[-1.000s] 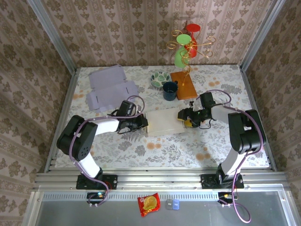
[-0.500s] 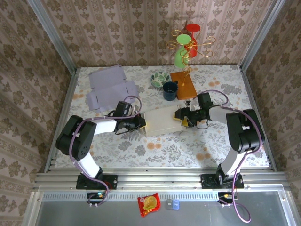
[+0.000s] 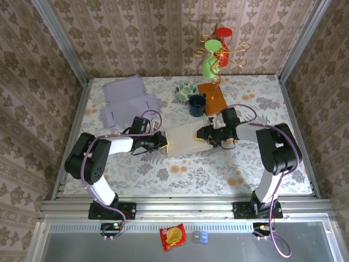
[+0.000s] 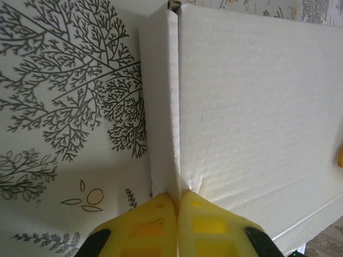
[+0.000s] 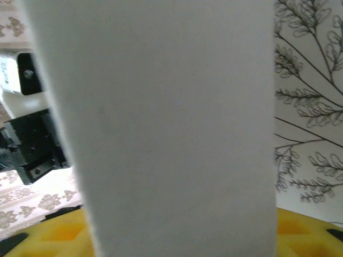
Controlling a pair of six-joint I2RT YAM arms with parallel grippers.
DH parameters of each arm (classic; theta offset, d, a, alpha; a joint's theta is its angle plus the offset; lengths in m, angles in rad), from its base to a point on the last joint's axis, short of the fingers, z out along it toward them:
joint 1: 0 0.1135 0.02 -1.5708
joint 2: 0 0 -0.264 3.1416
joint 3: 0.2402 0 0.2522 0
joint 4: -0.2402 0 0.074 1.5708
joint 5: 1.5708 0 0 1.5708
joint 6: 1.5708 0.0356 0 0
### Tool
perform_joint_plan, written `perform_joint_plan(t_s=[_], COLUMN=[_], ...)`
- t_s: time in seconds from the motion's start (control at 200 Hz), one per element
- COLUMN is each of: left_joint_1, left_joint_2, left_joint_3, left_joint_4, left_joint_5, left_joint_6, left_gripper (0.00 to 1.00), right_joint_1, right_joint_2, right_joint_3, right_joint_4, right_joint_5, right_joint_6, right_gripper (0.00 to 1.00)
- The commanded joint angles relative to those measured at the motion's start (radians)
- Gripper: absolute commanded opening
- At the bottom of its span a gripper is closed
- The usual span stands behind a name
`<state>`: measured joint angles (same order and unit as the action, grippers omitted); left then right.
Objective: Fold the paper box
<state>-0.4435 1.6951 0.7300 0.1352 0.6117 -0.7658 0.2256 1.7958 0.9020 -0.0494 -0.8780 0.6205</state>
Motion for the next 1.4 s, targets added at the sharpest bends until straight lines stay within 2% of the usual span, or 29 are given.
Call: perform_joint_plan(t_s=[0.0, 0.205, 0.32, 0.385, 0.435, 0.535, 0.555, 0.575, 0.715, 0.85, 1.075, 1.395], left_joint_1=[0.010, -0.006, -0.090, -0.138, -0.166, -0.196, -0.204, -0.216, -0.274, -0.276, -0.320, -0.339], left_joint_2=[0.018, -0.179, -0.323, -0.396, -0.421, -0.419, -0.423, -0.427, -0.499, -0.519, -0.461, -0.422], left_joint_3=[-0.023, -0.050, -0.095, -0.119, -0.111, -0.053, -0.051, -0.051, -0.088, -0.090, -0.037, -0.034], left_joint_4=[-0.154, -0.083, 0.035, 0.086, 0.067, -0.076, -0.089, -0.096, -0.127, -0.153, -0.237, -0.215], left_joint_5=[-0.141, -0.220, -0.249, -0.253, -0.247, -0.203, -0.190, -0.187, -0.242, -0.264, -0.296, -0.337], left_joint_6=[0.046, 0.170, 0.314, 0.438, 0.524, 0.670, 0.702, 0.742, 0.953, 1.030, 1.144, 1.183], left_gripper=[0.11, 0.25, 0.30, 0.37, 0.40, 0.42, 0.48, 0.50, 0.58, 0.63, 0.65, 0.66], right_joint_1=[-0.003, -0.016, -0.032, -0.037, -0.042, -0.057, -0.059, -0.063, -0.077, -0.078, -0.097, -0.114], right_joint_2=[-0.009, -0.055, -0.058, -0.062, -0.072, -0.111, -0.122, -0.132, -0.182, -0.222, -0.293, -0.315], right_joint_3=[0.006, -0.005, 0.003, 0.004, -0.003, -0.018, -0.022, -0.023, -0.009, -0.044, -0.134, -0.143], right_joint_4=[0.070, 0.098, 0.066, 0.048, 0.039, 0.011, -0.002, -0.019, -0.188, -0.286, -0.289, -0.368], right_joint_5=[-0.049, -0.038, -0.053, -0.069, -0.080, -0.096, -0.096, -0.094, -0.112, -0.132, -0.160, -0.197], right_joint_6=[0.086, 0.208, 0.299, 0.361, 0.404, 0.499, 0.513, 0.531, 0.652, 0.753, 0.908, 0.899], right_gripper=[0.52, 0.46, 0.39, 0.37, 0.34, 0.32, 0.31, 0.31, 0.28, 0.26, 0.26, 0.25])
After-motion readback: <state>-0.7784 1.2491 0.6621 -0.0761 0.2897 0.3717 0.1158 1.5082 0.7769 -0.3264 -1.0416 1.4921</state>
